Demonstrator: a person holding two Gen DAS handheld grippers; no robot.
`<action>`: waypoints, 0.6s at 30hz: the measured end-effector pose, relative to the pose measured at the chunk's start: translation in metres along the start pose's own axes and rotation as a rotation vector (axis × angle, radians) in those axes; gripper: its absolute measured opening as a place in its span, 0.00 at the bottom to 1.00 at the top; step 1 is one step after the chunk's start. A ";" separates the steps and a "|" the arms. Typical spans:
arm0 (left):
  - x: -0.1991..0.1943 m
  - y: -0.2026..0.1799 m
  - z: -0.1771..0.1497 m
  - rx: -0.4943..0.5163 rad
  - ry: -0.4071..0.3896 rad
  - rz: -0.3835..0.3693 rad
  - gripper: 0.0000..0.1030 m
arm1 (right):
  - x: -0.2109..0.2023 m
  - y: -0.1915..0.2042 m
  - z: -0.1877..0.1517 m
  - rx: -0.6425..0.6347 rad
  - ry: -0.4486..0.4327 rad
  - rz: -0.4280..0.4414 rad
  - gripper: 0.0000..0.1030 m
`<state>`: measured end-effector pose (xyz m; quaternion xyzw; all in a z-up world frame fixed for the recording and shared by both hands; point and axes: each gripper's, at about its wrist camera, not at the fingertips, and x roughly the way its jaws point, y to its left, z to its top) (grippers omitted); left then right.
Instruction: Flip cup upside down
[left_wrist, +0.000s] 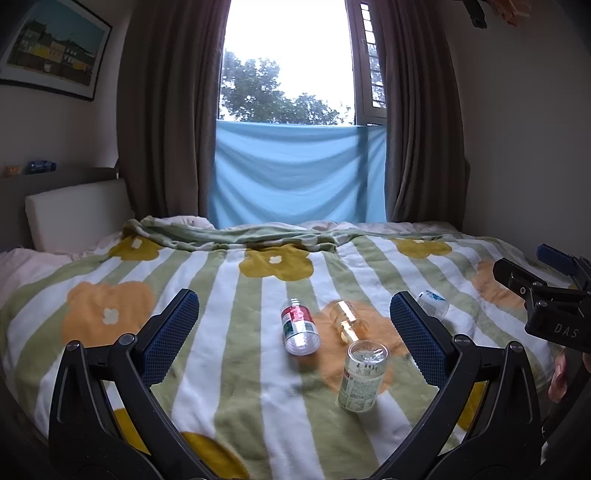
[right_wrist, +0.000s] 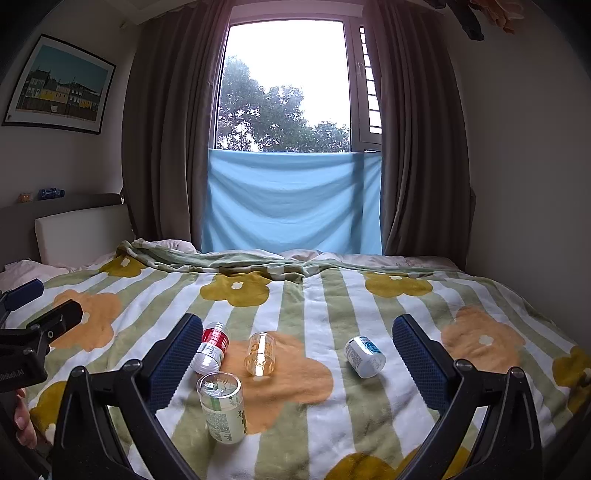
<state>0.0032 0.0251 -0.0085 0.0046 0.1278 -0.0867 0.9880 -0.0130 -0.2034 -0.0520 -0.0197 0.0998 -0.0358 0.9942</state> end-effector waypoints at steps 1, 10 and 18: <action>0.000 0.000 0.000 -0.001 0.000 0.000 1.00 | 0.000 0.000 0.000 -0.001 0.000 0.000 1.00; 0.000 -0.001 0.000 -0.001 -0.003 0.001 1.00 | 0.000 -0.001 0.000 -0.001 -0.001 -0.002 1.00; -0.001 -0.001 0.001 0.000 -0.008 0.000 1.00 | 0.000 -0.001 0.000 0.000 0.000 0.000 1.00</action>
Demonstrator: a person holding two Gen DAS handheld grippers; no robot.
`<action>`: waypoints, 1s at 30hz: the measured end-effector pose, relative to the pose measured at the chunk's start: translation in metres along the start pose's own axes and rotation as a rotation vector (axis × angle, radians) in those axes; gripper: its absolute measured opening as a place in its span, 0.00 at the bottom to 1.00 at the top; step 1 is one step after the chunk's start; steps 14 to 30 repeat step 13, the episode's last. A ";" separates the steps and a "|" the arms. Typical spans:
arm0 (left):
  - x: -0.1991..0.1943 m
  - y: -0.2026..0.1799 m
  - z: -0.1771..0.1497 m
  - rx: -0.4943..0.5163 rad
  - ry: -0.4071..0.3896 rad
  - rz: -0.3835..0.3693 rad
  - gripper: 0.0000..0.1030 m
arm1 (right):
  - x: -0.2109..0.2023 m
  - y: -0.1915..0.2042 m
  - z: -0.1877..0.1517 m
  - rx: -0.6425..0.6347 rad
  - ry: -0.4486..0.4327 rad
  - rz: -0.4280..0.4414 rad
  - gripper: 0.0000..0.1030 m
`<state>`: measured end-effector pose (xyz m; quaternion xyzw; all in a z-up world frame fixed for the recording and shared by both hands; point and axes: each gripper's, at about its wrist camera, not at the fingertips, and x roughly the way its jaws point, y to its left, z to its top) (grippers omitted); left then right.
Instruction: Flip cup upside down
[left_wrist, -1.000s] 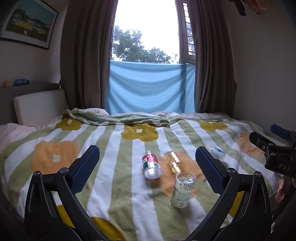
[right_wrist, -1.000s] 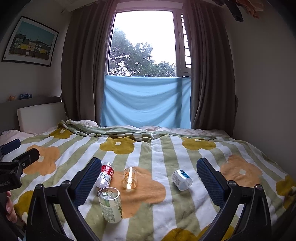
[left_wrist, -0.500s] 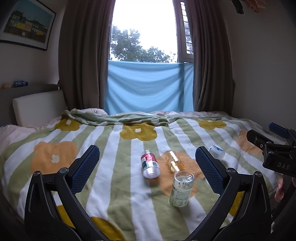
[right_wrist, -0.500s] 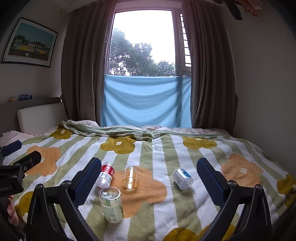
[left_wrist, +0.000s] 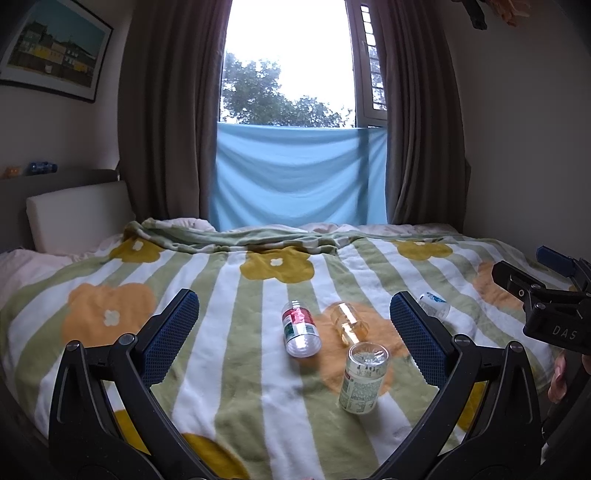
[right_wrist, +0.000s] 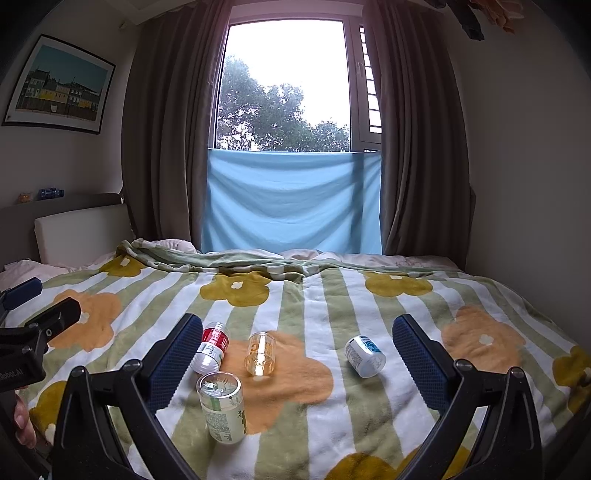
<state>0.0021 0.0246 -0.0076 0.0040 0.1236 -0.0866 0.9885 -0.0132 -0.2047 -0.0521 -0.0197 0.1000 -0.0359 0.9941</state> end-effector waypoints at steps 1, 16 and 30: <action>0.000 0.000 0.000 -0.001 0.000 -0.002 1.00 | 0.000 0.000 0.000 0.000 0.001 0.001 1.00; -0.005 -0.003 0.005 0.036 -0.060 0.066 1.00 | 0.000 0.003 -0.002 0.001 0.003 0.000 1.00; -0.005 -0.003 0.005 0.036 -0.060 0.066 1.00 | 0.000 0.003 -0.002 0.001 0.003 0.000 1.00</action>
